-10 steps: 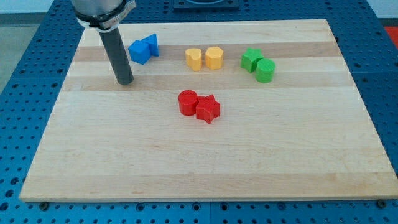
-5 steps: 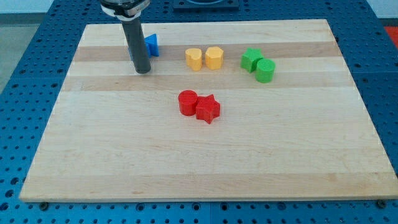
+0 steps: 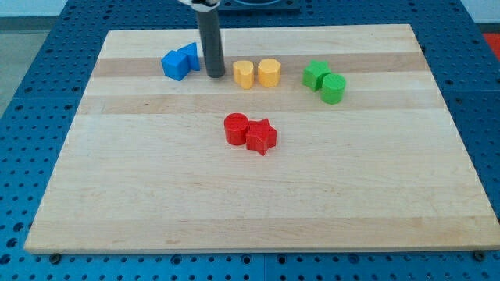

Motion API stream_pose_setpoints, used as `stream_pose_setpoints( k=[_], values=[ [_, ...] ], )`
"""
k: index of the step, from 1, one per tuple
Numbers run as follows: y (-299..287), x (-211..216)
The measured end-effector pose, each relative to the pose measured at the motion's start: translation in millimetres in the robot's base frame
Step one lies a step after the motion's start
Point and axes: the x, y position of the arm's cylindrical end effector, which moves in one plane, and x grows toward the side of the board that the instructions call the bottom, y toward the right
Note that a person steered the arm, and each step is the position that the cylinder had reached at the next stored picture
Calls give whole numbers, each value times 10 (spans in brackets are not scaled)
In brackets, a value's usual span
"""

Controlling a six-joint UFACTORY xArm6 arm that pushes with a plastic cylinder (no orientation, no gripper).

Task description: Push the yellow heart to the center

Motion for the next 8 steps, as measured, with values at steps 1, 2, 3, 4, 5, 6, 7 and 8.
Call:
stream_pose_setpoints(
  k=[1,2,3,4,5,6,7,8],
  values=[
    [50,-89],
    [217,-193],
    [338,-236],
    [341,-260],
    [401,-262],
    [444,-213],
    [444,-179],
    [444,57]
  ],
)
